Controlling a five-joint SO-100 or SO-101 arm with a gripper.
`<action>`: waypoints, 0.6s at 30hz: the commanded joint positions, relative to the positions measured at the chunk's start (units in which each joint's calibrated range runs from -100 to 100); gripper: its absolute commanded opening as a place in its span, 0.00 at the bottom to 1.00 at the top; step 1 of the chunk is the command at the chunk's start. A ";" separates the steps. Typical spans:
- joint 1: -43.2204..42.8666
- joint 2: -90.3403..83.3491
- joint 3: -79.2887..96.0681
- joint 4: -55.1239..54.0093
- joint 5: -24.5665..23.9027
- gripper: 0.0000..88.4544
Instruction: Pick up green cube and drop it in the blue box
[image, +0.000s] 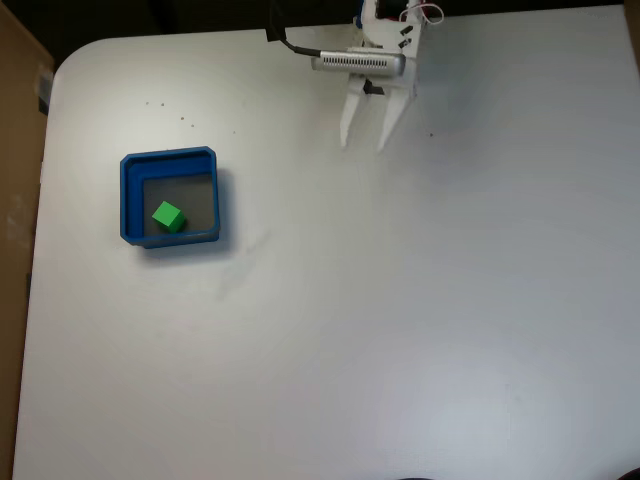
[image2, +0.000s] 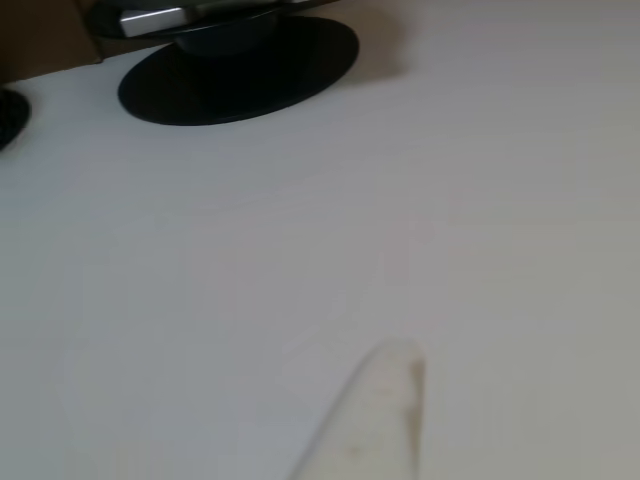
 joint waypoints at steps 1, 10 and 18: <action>-5.69 -0.91 0.18 -1.36 0.10 0.24; -13.06 -0.91 0.18 -1.36 0.05 0.24; -13.06 -0.83 0.18 -1.28 -0.20 0.24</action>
